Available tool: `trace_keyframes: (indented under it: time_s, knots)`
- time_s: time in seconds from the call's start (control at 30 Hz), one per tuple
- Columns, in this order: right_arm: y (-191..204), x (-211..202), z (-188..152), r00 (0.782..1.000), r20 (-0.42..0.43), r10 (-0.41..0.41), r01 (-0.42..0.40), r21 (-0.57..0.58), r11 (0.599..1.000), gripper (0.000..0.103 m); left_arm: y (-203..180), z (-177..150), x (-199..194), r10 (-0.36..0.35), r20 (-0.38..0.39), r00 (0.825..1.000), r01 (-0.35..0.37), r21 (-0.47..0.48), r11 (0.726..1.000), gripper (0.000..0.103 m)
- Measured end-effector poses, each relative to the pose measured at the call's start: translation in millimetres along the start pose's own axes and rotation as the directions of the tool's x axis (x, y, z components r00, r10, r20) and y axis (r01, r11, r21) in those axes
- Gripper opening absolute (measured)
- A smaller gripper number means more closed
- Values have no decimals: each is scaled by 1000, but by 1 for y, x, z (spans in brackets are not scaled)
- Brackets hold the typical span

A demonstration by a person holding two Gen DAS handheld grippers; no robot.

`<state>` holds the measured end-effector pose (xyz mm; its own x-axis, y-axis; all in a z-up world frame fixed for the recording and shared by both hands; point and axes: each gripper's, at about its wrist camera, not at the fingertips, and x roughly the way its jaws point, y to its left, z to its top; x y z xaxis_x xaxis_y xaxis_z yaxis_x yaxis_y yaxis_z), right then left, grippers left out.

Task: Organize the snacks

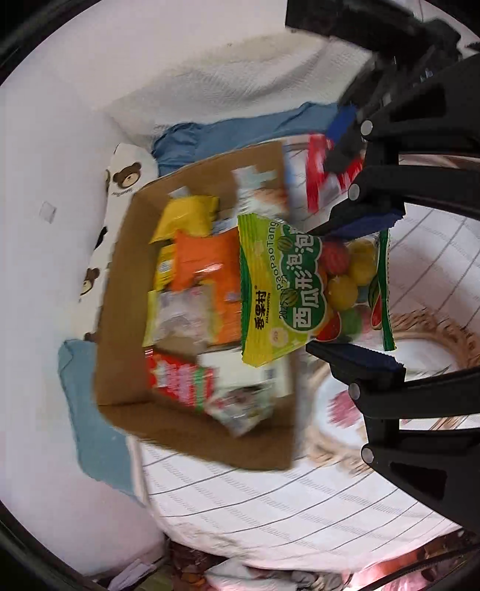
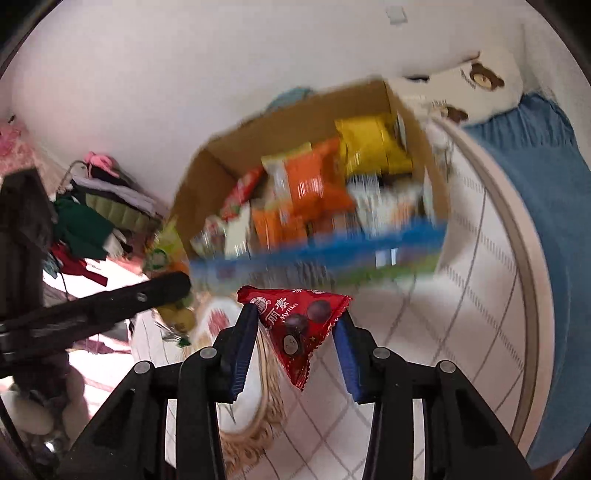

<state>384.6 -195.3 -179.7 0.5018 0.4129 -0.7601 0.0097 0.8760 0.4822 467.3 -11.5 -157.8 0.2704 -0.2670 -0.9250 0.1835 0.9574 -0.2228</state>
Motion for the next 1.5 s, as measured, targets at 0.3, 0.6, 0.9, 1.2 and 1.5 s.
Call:
trace_keyframes:
  time_s: [0.3,0.6,0.9,1.2,1.5]
  knots:
    - [-20,41,106,981,37,-190,192,-46,980,43,8,95,46,132,-36,991,-130,55,990,49]
    - [-42,98,137,959,-82,-270,268,-36,963,43,30,130,114,161,-164,973,-161,12,987,49]
    - [-29,126,141,925,-176,-336,329,-68,942,99,42,131,130,158,-226,961,-172,-44,984,92]
    - [-18,133,137,905,-227,-361,350,-89,933,99,35,118,108,157,-200,967,-166,-28,986,93]
    - [-12,123,130,906,-203,-372,358,-100,928,99,29,96,83,155,-146,977,-159,-15,987,93]
